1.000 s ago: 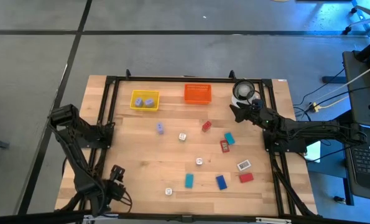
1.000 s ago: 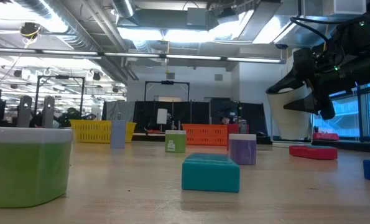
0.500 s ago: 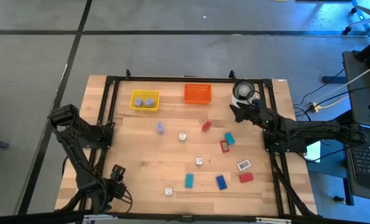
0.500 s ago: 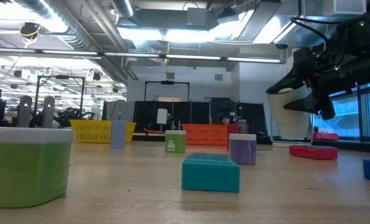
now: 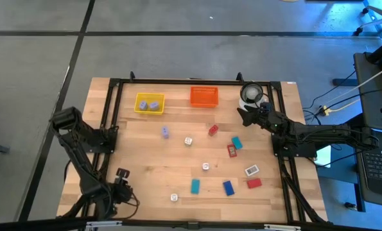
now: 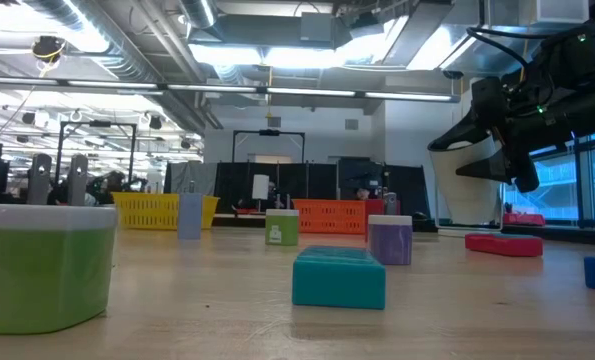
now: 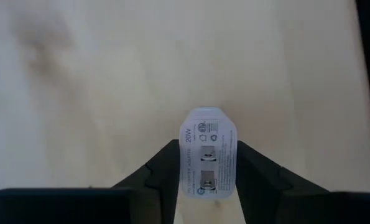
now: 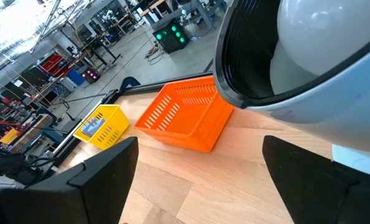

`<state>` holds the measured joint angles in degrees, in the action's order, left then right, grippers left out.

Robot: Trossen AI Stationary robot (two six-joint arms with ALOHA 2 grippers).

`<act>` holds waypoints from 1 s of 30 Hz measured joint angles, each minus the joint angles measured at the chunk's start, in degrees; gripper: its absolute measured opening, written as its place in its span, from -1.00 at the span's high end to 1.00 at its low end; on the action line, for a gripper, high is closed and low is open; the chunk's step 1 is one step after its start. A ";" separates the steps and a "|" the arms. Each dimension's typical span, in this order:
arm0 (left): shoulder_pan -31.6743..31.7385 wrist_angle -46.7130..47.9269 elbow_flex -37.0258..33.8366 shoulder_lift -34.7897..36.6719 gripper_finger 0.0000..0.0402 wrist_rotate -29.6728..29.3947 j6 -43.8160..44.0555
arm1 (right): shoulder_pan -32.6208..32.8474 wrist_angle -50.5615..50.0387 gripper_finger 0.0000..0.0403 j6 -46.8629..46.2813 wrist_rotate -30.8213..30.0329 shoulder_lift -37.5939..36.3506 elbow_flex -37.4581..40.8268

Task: Pick & Place Office items
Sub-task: Put the pink changer adapter into the yellow bin

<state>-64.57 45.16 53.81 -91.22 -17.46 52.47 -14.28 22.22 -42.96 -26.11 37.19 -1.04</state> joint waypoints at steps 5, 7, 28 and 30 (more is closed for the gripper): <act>2.44 3.91 1.85 4.14 0.39 -16.55 -0.88 | 0.01 0.00 -0.72 0.00 0.02 0.00 0.00; 4.20 4.32 2.25 7.00 0.38 -25.81 -3.33 | 0.02 0.00 -0.72 0.00 0.02 0.00 0.00; 42.93 -48.52 2.39 32.43 0.38 -34.64 -51.89 | 0.01 0.00 -0.72 0.00 0.04 0.00 0.00; 46.33 -48.92 2.39 31.84 0.38 -35.03 -52.61 | 0.02 0.00 -0.72 0.00 0.04 0.00 0.00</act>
<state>-18.24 -3.76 56.21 -59.37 -52.49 -0.15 -14.26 22.22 -42.96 -26.06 37.19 -1.04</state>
